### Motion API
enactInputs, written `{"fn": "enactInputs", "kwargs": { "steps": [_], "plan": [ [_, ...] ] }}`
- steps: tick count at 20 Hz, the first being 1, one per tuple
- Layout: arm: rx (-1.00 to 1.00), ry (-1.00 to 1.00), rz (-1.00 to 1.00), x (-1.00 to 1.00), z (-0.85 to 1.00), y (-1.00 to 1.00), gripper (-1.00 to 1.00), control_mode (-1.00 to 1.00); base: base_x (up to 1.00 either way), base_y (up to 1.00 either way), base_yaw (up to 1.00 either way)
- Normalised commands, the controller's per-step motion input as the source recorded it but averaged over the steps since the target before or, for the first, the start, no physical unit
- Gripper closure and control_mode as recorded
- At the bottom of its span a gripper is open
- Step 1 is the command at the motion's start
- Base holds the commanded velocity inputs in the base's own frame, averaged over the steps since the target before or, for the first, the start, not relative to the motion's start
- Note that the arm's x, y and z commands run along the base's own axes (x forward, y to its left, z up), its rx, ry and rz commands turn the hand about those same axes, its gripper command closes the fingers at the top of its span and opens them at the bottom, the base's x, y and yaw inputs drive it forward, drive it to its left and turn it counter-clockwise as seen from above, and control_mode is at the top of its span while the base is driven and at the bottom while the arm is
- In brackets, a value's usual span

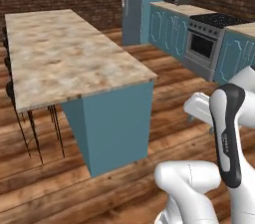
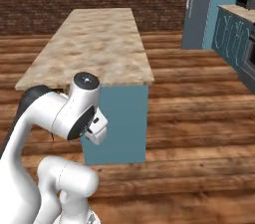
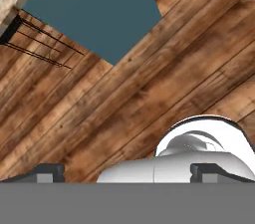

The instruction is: Take a sugar cube from the saucer and place it inside the coffee. Then, grab milk from the fridge and place it next to the coffee on the counter to sweeten the coffee.

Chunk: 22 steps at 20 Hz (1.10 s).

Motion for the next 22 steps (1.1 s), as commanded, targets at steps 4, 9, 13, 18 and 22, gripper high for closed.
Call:
{"fn": "enactInputs", "kwargs": {
  "steps": [4,9,13,18,22],
  "plan": [
    [0.00,0.00,0.00,0.00,0.00,0.00,-1.00,1.00,0.65,-1.00,-0.20],
    [0.00,0.00,0.00,0.00,0.00,0.00,-1.00,1.00,0.66,-1.00,0.07],
    [0.00,0.00,0.00,0.00,0.00,0.00,-1.00,1.00,0.85,-1.00,0.31],
    [0.00,0.00,0.00,0.00,0.00,0.00,-1.00,1.00,0.81,-0.99,0.43],
    [0.00,0.00,0.00,0.00,0.00,0.00,-1.00,1.00,0.87,-0.98,0.44]
  ]
}}
